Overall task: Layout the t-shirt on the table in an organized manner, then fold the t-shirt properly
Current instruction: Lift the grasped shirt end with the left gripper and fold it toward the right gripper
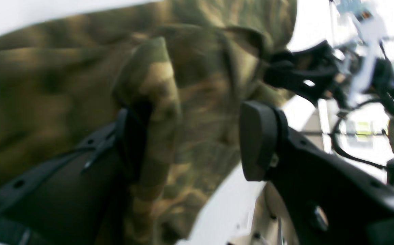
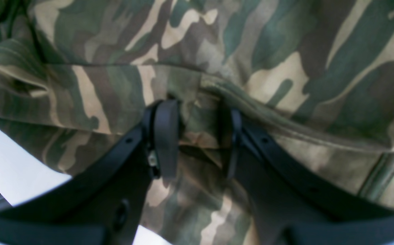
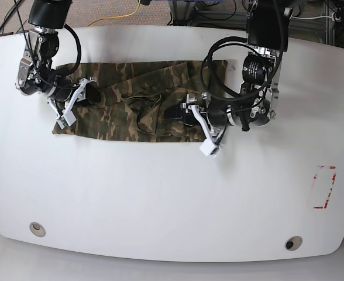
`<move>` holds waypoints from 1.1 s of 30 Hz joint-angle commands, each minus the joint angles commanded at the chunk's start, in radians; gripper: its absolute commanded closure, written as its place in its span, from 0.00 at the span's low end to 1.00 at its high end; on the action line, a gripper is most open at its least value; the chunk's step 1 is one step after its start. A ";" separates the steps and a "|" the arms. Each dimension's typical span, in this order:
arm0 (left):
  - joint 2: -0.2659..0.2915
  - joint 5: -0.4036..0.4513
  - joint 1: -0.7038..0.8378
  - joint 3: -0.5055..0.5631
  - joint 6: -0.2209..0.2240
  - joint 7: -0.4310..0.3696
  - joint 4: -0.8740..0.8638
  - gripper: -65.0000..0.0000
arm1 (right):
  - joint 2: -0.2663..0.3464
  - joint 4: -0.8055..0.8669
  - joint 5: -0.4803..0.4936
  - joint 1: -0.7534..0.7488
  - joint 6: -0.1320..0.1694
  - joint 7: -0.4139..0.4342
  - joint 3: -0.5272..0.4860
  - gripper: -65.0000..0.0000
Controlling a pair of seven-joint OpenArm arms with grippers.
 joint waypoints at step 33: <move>-0.037 -0.017 -0.106 0.175 -0.172 0.098 0.132 0.42 | 0.000 -0.002 0.000 0.006 0.000 0.000 -0.002 0.71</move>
